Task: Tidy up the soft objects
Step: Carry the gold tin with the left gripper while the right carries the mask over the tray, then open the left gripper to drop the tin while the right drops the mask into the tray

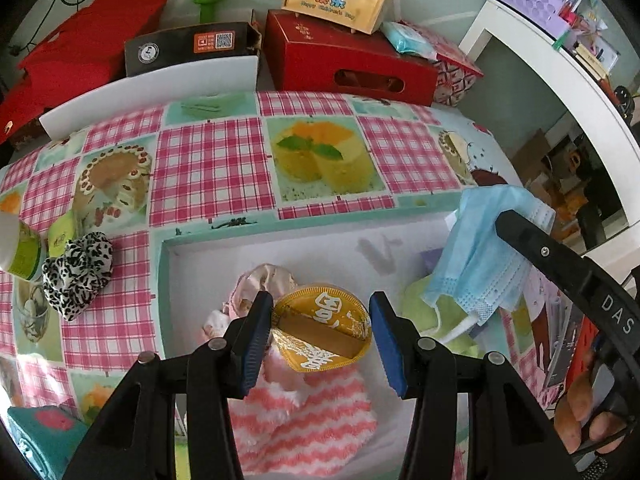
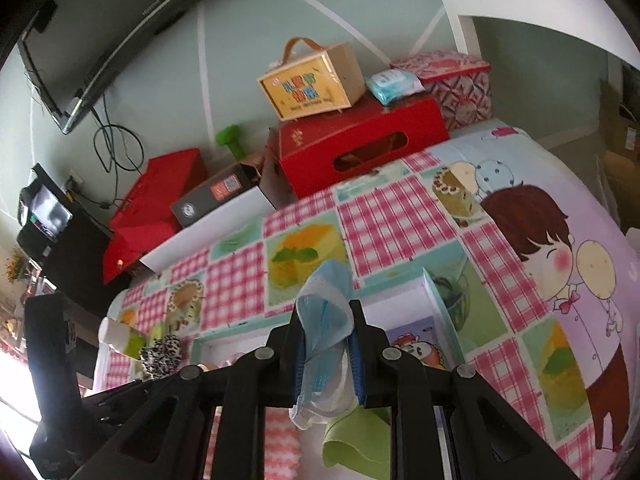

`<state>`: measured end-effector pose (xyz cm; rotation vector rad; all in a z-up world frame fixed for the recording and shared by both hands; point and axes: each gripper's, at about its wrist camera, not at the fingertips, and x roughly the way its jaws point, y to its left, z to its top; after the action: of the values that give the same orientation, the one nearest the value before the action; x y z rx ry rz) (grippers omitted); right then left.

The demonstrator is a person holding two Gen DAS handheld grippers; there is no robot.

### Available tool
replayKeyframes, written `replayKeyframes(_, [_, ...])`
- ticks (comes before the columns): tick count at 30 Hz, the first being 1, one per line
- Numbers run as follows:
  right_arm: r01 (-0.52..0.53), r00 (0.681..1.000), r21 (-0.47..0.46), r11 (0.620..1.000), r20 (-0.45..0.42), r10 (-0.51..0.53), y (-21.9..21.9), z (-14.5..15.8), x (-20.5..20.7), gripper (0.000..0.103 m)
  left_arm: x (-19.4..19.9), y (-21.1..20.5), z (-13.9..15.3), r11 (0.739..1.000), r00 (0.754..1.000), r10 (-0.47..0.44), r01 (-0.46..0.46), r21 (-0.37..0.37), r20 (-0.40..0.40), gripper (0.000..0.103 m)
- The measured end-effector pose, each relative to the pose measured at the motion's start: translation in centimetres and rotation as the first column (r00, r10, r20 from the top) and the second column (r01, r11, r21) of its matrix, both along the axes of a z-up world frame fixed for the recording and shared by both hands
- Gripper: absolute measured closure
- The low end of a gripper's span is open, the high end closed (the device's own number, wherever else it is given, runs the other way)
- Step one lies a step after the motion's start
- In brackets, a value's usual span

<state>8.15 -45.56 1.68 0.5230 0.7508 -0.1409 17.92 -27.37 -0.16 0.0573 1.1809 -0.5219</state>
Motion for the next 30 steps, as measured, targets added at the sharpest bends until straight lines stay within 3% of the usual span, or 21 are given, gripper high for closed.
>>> replayKeyframes(9, [-0.02, 0.998, -0.045, 0.999, -0.055, 0.018, 1.2, -0.9, 0.9, 0.082, 0.3, -0.1, -0.8, 1.0, 1.0, 0.001, -0.001, 0.015, -0.011, 0.052])
replayKeyframes(13, [-0.05, 0.991, -0.122, 0.991, -0.131, 0.034, 2.4, -1.9, 1.9, 0.082, 0.3, -0.5, -1.6, 1.0, 1.0, -0.008, 0.009, 0.026, -0.028, 0.052])
replayKeyframes(22, [-0.076, 0.969, -0.184, 0.98, -0.246, 0.029, 3.3, -4.0, 2.8, 0.08, 0.5, -0.8, -3.0, 0.998, 0.998, -0.014, 0.018, 0.058, -0.061, 0.052])
replayKeyframes(30, [-0.057, 0.956, -0.177, 0.983, -0.295, 0.002, 2.7, -4.7, 2.9, 0.077, 0.4, -1.1, -3.8, 0.996, 0.997, -0.02, 0.027, 0.084, -0.08, 0.051])
